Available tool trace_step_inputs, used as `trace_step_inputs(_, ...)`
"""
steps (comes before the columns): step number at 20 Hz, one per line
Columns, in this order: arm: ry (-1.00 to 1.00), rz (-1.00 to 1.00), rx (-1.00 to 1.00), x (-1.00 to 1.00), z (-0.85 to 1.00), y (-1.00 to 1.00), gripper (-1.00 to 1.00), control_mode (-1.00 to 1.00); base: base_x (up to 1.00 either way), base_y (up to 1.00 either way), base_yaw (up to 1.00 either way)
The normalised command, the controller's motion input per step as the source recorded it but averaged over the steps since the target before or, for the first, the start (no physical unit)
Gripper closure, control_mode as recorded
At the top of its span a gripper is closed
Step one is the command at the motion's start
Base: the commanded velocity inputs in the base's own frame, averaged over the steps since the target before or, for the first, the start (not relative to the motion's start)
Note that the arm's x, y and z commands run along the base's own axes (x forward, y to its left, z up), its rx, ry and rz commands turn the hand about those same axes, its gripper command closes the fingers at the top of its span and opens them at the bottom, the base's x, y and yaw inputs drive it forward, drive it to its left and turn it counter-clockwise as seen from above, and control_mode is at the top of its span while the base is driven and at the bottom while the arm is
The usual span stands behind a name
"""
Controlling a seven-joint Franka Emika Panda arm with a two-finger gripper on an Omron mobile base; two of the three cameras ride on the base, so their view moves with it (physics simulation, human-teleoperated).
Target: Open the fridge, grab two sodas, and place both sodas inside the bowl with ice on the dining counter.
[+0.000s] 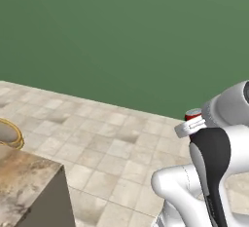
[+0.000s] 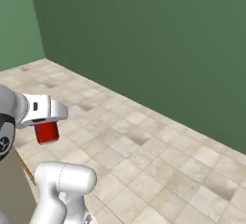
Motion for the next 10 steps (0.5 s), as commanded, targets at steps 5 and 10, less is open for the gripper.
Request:
trace_step_inputs(5, 0.00, 0.00, 0.00, 0.00, 0.00, 0.00, 1.00, 1.00, 1.00, -0.45, 0.26)
trace_step_inputs(10, 0.00, 0.00, 0.00, 0.00, 0.00, 0.00, 1.00, 1.00, 1.00, -0.18, 0.42)
